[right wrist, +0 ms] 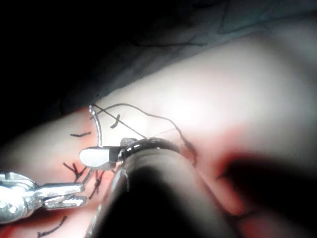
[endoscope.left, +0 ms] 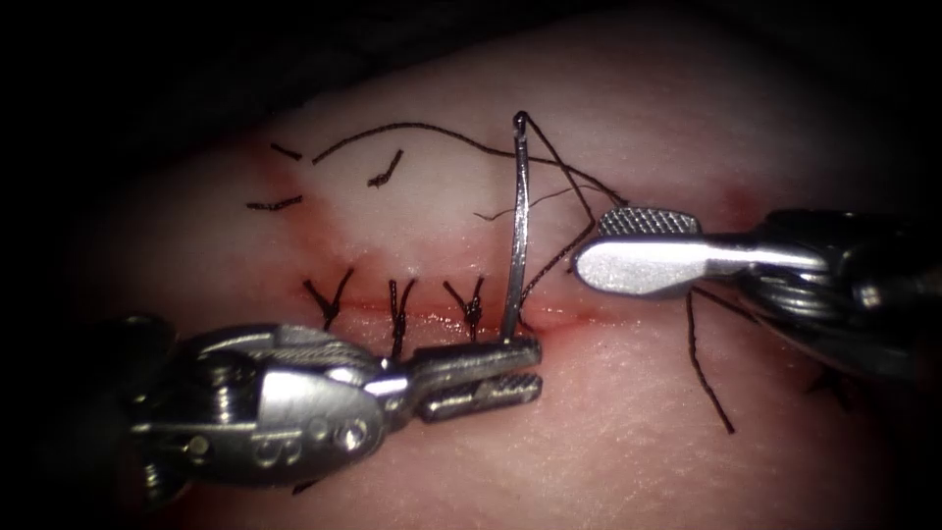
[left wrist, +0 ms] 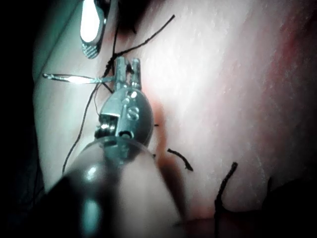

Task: Wound Closure
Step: Grasp needle with right end-effector

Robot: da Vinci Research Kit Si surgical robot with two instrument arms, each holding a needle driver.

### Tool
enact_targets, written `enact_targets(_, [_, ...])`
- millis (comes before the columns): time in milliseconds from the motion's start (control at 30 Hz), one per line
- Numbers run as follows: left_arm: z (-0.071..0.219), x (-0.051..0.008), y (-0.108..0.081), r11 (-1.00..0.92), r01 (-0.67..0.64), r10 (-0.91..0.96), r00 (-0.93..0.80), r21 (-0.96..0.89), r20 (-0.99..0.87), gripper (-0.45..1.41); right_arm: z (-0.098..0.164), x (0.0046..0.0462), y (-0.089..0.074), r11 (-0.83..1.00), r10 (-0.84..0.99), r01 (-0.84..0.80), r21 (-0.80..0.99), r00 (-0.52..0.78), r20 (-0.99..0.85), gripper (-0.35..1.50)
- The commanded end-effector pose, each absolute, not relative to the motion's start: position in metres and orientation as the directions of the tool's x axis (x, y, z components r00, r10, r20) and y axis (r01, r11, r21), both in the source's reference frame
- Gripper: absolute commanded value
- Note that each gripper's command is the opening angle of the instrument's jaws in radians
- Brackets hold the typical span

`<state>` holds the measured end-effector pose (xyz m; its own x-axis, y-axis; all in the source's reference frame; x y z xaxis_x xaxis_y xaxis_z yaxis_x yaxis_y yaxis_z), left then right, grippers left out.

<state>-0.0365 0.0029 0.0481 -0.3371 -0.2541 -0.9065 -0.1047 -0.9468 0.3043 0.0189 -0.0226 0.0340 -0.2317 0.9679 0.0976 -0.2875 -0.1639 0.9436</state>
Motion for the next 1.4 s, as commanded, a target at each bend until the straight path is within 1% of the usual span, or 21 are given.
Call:
enact_targets(33, [0.0484, -0.0371, 0.0038, -0.943, -0.103, -0.268, -0.336, 0.318, -0.903, -0.45, 0.0345, 0.0212, -0.0215, -0.159, 0.968, -0.271, 0.949, -0.230, 0.097, 1.25])
enact_targets(167, [0.0481, -0.0371, 0.0034, -0.940, -0.100, -0.277, -0.331, 0.326, -0.902, -0.45, 0.0350, 0.0225, -0.0214, -0.157, 0.969, -0.274, 0.949, -0.229, 0.094, 1.25])
enact_targets(533, [0.0472, -0.0379, 0.0031, -0.936, -0.102, -0.290, -0.324, 0.338, -0.900, -0.45, 0.0356, 0.0234, -0.0217, -0.150, 0.969, -0.273, 0.950, -0.231, 0.086, 1.25])
enact_targets(700, [0.0472, -0.0378, 0.0031, -0.936, -0.101, -0.291, -0.323, 0.338, -0.901, -0.45, 0.0357, 0.0238, -0.0217, -0.161, 0.967, -0.270, 0.949, -0.237, 0.096, 1.16])
enact_targets(733, [0.0472, -0.0378, 0.0031, -0.936, -0.101, -0.291, -0.323, 0.338, -0.901, -0.45, 0.0357, 0.0238, -0.0217, -0.161, 0.967, -0.270, 0.949, -0.237, 0.096, 1.11])
enact_targets(800, [0.0472, -0.0379, 0.0031, -0.935, -0.101, -0.291, -0.323, 0.339, -0.901, -0.45, 0.0357, 0.0238, -0.0217, -0.173, 0.964, -0.269, 0.948, -0.242, 0.107, 0.95])
enact_targets(833, [0.0472, -0.0379, 0.0031, -0.935, -0.101, -0.291, -0.323, 0.339, -0.900, -0.45, 0.0357, 0.0238, -0.0217, -0.179, 0.963, -0.269, 0.946, -0.245, 0.113, 0.81])
enact_targets(867, [0.0473, -0.0379, 0.0030, -0.935, -0.101, -0.291, -0.323, 0.339, -0.900, -0.45, 0.0357, 0.0237, -0.0217, -0.183, 0.962, -0.282, 0.942, -0.250, 0.112, -0.08])
enact_targets(900, [0.0473, -0.0379, 0.0030, -0.935, -0.101, -0.292, -0.323, 0.340, -0.900, -0.45, 0.0357, 0.0236, -0.0216, -0.196, 0.964, -0.303, 0.933, -0.235, 0.126, -0.35])
enact_targets(933, [0.0472, -0.0379, 0.0030, -0.935, -0.101, -0.292, -0.323, 0.340, -0.900, -0.45, 0.0358, 0.0236, -0.0215, -0.203, 0.966, -0.326, 0.923, -0.224, 0.133, -0.35])
enact_targets(967, [0.0472, -0.0379, 0.0029, -0.935, -0.101, -0.292, -0.323, 0.340, -0.900, -0.45, 0.0358, 0.0235, -0.0213, -0.208, 0.962, -0.337, 0.918, -0.242, 0.129, -0.35])
enact_targets(1167, [0.0469, -0.0380, 0.0027, -0.935, -0.100, -0.293, -0.322, 0.341, -0.900, -0.45, 0.0356, 0.0230, -0.0203, -0.200, 0.951, -0.329, 0.923, -0.291, 0.103, -0.35])
enact_targets(1267, [0.0469, -0.0382, 0.0027, -0.935, -0.101, -0.293, -0.323, 0.341, -0.900, -0.45, 0.0355, 0.0227, -0.0199, -0.190, 0.953, -0.339, 0.921, -0.290, 0.090, -0.35])
enact_targets(1300, [0.0469, -0.0384, 0.0027, -0.936, -0.105, -0.287, -0.325, 0.336, -0.901, -0.27, 0.0355, 0.0227, -0.0199, -0.185, 0.954, -0.341, 0.921, -0.289, 0.085, -0.35])
enact_targets(1333, [0.0469, -0.0386, 0.0028, -0.943, -0.113, -0.264, -0.322, 0.314, -0.909, 0.12, 0.0355, 0.0227, -0.0198, -0.181, 0.954, -0.346, 0.921, -0.289, 0.079, -0.35])
enact_targets(1367, [0.0469, -0.0387, 0.0028, -0.949, -0.128, -0.237, -0.314, 0.289, -0.919, 0.39, 0.0355, 0.0226, -0.0198, -0.175, 0.955, -0.348, 0.921, -0.287, 0.073, -0.35])
enact_targets(1400, [0.0469, -0.0389, 0.0028, -0.955, -0.148, -0.203, -0.312, 0.258, -0.928, 0.57, 0.0356, 0.0226, -0.0198, -0.164, 0.956, -0.351, 0.922, -0.286, 0.061, -0.35])
